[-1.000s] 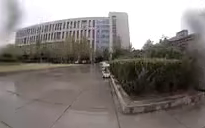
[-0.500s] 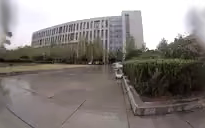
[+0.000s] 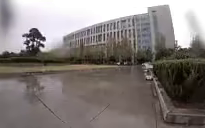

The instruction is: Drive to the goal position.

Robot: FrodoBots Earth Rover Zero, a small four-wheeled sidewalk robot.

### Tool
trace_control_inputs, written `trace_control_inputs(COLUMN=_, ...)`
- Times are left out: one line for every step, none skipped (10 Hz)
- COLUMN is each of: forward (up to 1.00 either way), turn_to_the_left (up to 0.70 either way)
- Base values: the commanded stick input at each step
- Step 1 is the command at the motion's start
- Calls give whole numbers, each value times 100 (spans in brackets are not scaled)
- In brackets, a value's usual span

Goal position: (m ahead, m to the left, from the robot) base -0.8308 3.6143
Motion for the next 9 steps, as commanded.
trace_control_inputs(forward=0, turn_to_the_left=45)
trace_control_inputs(forward=0, turn_to_the_left=45)
trace_control_inputs(forward=0, turn_to_the_left=45)
trace_control_inputs(forward=0, turn_to_the_left=45)
trace_control_inputs(forward=0, turn_to_the_left=45)
trace_control_inputs(forward=0, turn_to_the_left=45)
trace_control_inputs(forward=0, turn_to_the_left=45)
trace_control_inputs(forward=0, turn_to_the_left=45)
trace_control_inputs(forward=0, turn_to_the_left=45)
